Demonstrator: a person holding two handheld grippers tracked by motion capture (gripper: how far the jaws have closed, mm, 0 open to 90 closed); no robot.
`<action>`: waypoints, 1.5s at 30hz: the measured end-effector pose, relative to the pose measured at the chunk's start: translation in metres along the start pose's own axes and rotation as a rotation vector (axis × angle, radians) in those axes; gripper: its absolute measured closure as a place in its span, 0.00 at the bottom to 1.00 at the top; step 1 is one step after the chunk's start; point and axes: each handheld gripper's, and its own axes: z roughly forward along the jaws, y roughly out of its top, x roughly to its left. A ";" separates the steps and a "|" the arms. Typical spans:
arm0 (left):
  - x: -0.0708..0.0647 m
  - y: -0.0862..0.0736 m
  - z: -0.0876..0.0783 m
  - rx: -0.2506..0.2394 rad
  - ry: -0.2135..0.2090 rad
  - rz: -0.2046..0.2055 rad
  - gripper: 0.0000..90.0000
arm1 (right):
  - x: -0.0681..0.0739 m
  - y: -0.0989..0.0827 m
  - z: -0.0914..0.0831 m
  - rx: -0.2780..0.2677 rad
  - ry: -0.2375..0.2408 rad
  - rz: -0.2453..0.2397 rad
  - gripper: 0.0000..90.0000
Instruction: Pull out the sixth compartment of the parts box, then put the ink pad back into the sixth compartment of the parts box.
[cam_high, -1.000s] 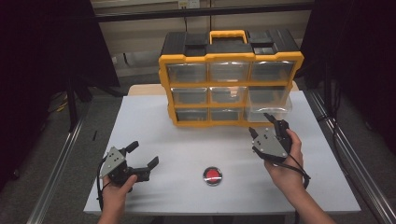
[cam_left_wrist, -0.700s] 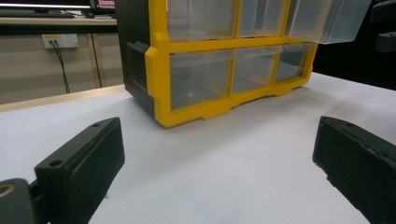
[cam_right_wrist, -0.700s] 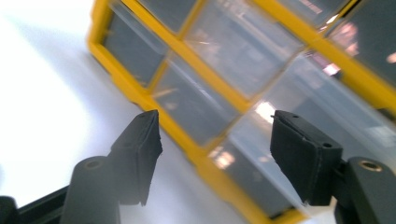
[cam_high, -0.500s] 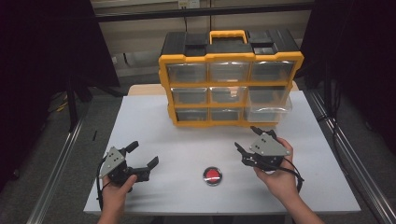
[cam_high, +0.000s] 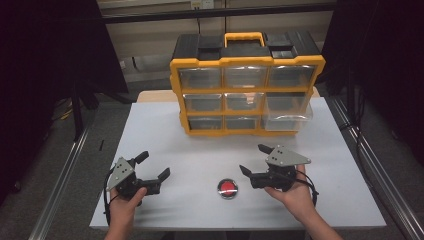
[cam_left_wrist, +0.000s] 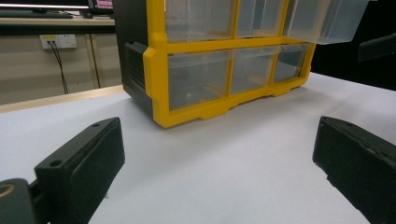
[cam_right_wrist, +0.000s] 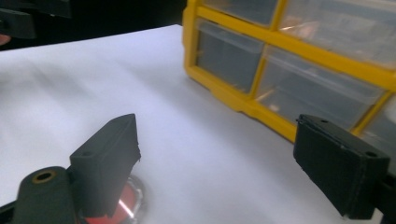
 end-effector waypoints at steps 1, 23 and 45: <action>0.000 0.000 0.000 0.000 0.002 0.000 0.03 | 0.000 -0.001 0.001 0.003 0.014 0.013 0.14; -0.001 0.000 0.000 0.001 -0.005 0.001 0.03 | 0.008 -0.012 0.020 0.032 0.159 0.039 0.03; -0.001 0.000 0.000 0.005 -0.011 0.007 0.03 | 0.017 -0.019 0.036 0.138 0.243 -0.006 0.09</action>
